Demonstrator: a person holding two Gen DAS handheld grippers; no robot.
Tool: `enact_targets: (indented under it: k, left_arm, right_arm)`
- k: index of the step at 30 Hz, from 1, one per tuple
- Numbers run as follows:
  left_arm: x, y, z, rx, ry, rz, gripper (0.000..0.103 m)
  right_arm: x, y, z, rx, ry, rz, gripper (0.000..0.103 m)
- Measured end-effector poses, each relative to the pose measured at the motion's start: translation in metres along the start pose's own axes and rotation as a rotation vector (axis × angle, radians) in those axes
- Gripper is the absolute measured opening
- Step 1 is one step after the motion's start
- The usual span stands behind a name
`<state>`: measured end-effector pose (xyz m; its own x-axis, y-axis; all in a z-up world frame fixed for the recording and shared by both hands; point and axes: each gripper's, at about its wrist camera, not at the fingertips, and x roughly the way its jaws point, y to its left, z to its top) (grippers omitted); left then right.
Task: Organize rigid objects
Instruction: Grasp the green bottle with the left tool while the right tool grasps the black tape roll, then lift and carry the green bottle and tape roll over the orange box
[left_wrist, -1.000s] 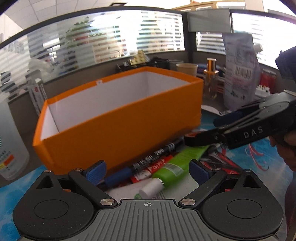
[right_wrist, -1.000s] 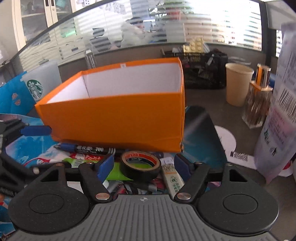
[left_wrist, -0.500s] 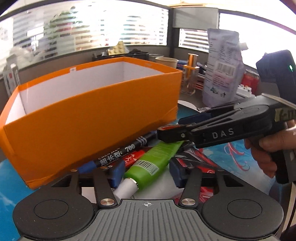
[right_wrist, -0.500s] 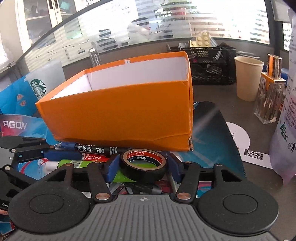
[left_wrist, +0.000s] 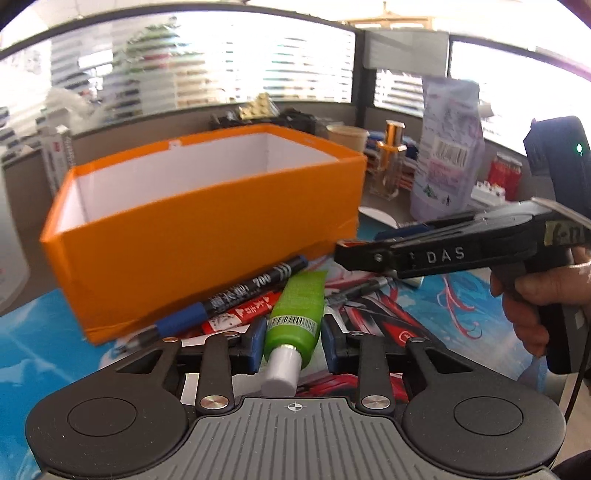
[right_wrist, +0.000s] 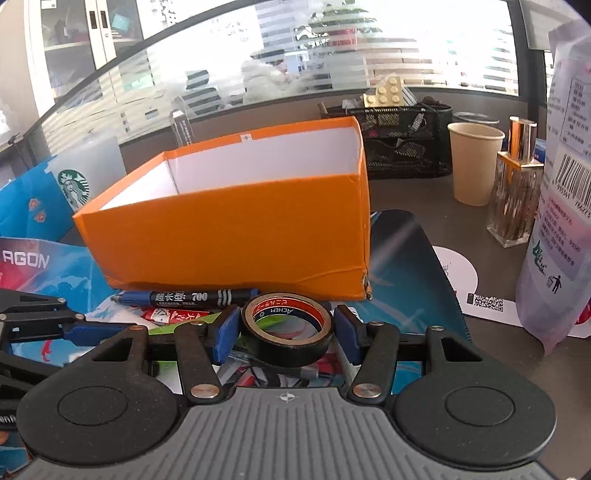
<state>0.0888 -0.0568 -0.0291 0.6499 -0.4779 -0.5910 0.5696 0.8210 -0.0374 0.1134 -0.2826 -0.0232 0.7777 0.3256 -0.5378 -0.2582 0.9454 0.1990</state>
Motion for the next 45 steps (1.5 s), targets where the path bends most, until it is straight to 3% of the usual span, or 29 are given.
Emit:
enact_targets:
  k: [7, 13, 23, 26, 28, 29, 35, 41, 44, 45]
  left_arm:
    - [-0.031, 0.001, 0.002, -0.013, -0.06, 0.047, 0.029]
    - [-0.061, 0.005, 0.014, -0.02, -0.158, 0.119, 0.029]
    - [-0.078, 0.011, 0.025, -0.042, -0.206, 0.165, 0.028]
    - [-0.081, 0.01, 0.028, -0.04, -0.217, 0.17, 0.019]
    - [-0.083, 0.01, 0.029, -0.048, -0.219, 0.166, 0.008]
    - [-0.084, 0.01, 0.029, -0.047, -0.221, 0.164, 0.008]
    - [-0.065, 0.017, 0.022, -0.079, -0.152, 0.178, 0.009]
    - [-0.045, 0.03, 0.008, -0.157, -0.075, 0.132, 0.013]
    - [-0.03, 0.028, 0.005, -0.127, -0.038, 0.148, 0.024]
    - [-0.026, 0.028, 0.003, -0.122, -0.028, 0.149, 0.035]
  right_arm:
    - [-0.015, 0.014, -0.001, -0.02, -0.028, 0.004, 0.052]
    - [-0.024, 0.029, -0.002, -0.052, -0.043, 0.01, 0.052]
    - [-0.039, 0.043, 0.002, -0.077, -0.092, 0.015, 0.052]
    - [-0.043, 0.046, 0.003, -0.085, -0.106, 0.014, 0.052]
    - [-0.045, 0.048, 0.003, -0.088, -0.109, 0.016, 0.052]
    - [-0.046, 0.048, 0.003, -0.088, -0.111, 0.017, 0.052]
    - [-0.046, 0.05, 0.002, -0.088, -0.107, 0.023, 0.052]
    - [-0.046, 0.049, 0.0, -0.085, -0.109, 0.016, 0.052]
    - [-0.046, 0.047, -0.001, -0.077, -0.108, 0.019, 0.052]
    - [-0.046, 0.046, -0.001, -0.078, -0.109, 0.02, 0.052]
